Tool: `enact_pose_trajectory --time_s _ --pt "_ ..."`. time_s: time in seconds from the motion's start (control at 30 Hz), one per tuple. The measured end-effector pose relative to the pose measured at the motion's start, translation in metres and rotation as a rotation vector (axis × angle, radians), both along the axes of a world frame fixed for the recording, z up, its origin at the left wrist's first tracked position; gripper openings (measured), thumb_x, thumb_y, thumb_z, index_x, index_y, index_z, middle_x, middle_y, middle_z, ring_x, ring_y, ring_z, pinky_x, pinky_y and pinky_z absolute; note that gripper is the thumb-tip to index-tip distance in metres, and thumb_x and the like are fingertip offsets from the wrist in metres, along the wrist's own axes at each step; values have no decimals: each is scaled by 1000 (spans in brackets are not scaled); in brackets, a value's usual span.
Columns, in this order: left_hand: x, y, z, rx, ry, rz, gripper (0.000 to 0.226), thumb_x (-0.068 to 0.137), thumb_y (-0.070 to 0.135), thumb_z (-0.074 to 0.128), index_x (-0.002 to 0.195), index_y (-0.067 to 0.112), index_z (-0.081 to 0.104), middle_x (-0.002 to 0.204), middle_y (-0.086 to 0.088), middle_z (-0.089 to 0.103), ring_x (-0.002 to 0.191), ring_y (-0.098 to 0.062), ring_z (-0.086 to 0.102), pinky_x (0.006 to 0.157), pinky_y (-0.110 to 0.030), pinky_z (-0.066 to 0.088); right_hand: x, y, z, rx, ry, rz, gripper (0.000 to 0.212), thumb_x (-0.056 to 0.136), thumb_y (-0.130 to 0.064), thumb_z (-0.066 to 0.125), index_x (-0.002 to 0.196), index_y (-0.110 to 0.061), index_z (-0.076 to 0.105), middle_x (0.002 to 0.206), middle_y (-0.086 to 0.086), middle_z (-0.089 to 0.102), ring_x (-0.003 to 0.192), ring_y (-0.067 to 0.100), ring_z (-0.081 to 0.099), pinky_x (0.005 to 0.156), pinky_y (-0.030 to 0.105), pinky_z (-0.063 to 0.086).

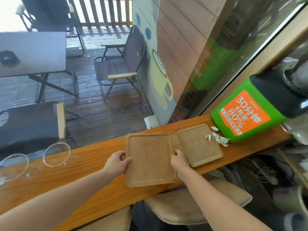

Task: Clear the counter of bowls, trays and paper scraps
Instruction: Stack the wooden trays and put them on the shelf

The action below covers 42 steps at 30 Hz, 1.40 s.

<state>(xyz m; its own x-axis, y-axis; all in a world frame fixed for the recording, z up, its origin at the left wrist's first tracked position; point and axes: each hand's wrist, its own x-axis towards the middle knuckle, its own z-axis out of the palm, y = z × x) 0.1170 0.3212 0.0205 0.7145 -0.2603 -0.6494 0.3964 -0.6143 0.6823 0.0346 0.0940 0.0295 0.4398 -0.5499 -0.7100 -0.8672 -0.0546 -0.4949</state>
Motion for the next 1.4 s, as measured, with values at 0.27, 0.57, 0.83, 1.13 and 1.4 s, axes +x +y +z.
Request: enact_pose_trajectory --time_s 0.27,0.57,0.83,1.13,1.4 --pt "-20 -77 -26 103 32 51 19 96 17 64 84 31 68 88 0 76 81 -19 72 70 -38 63 -1 -88 -23 -31 13 106 45 103 -17 49 147 -14 43 151 6 46 135 27 46 104 35 43" --pt "-20 -108 -61 238 40 173 14 96 15 64 87 24 68 87 1 72 79 -19 69 73 -43 63 20 -118 -59 -23 44 262 45 103 -14 48 148 -14 44 150 5 46 131 25 50 98 28 45" --pt "-13 -117 -81 319 49 181 18 98 16 61 112 12 72 94 -2 69 83 -20 66 76 -41 62 28 -112 -72 -116 36 263 43 102 -11 47 145 -14 48 147 6 45 119 26 58 101 38 51" --pt "-9 -120 -82 343 21 105 12 96 18 63 103 16 73 91 -2 72 84 -23 69 78 -42 62 27 -112 -74 -207 39 241 41 101 -10 49 142 -11 51 142 6 45 127 26 51 104 34 45" --pt "-7 -119 -84 376 -57 -27 9 95 20 65 89 19 72 81 2 71 75 -20 69 74 -41 62 23 -115 -74 -236 -3 218 39 100 -7 51 139 -11 55 137 6 50 123 24 54 103 30 43"
